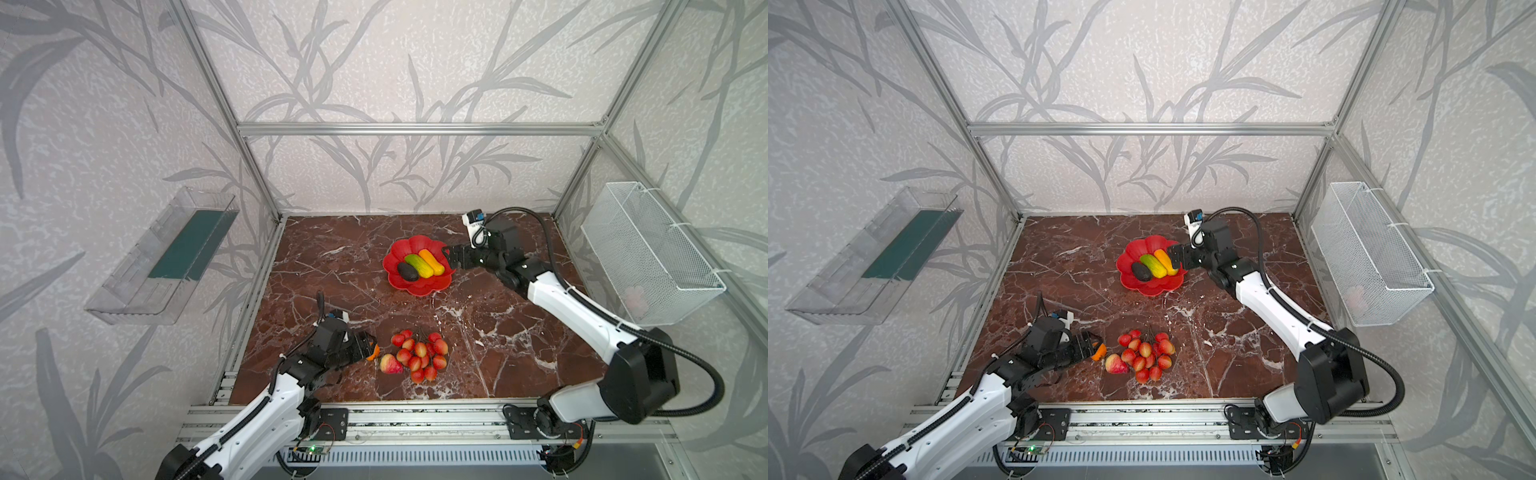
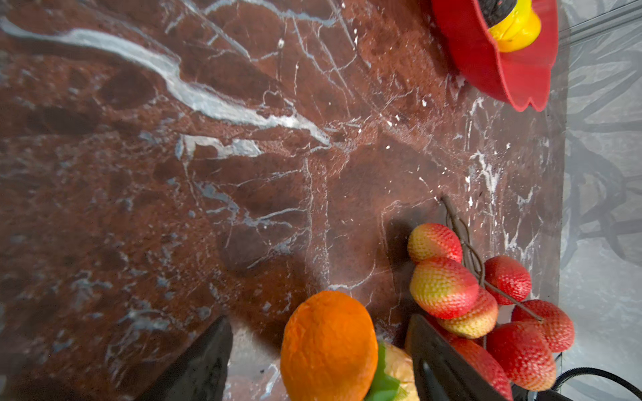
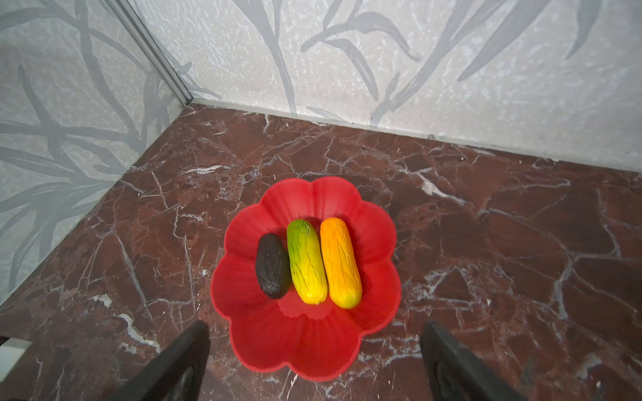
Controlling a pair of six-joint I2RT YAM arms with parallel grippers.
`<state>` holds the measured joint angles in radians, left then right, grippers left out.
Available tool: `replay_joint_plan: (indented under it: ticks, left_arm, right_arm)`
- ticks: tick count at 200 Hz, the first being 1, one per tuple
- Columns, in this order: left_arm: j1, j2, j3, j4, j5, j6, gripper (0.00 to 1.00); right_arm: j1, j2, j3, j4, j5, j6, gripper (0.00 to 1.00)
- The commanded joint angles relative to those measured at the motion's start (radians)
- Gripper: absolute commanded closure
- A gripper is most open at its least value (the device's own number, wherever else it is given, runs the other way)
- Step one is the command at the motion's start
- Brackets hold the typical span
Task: Place and organize the fake fruits in the fruit bowl
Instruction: 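Grasp the orange with the left gripper while the right arm draws back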
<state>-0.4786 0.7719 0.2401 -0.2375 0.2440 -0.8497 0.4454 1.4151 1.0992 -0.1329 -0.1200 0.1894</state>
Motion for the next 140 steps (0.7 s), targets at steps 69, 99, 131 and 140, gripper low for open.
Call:
replay_joint_plan:
  ticks: [69,99,131,140]
  left_arm:
    - [-0.034,0.106,0.041,0.102,-0.048,-0.004,0.61]
    - [-0.035,0.103,0.121,0.051,-0.083,0.05,0.63]
    - [-0.034,0.23,0.328,0.025,-0.116,0.19,0.63]
    - [-0.034,0.312,0.409,0.026,-0.098,0.226,0.63]
  right_arm:
    - [0.005,-0.383,-0.294,-0.096,0.074,0.077,0.04]
    - [0.004,-0.436,-0.332,-0.132,0.072,0.079,0.04]
    - [0.004,-0.481,-0.374,-0.166,0.058,0.084,0.04]
    - [0.005,-0.492,-0.387,-0.181,0.053,0.086,0.04]
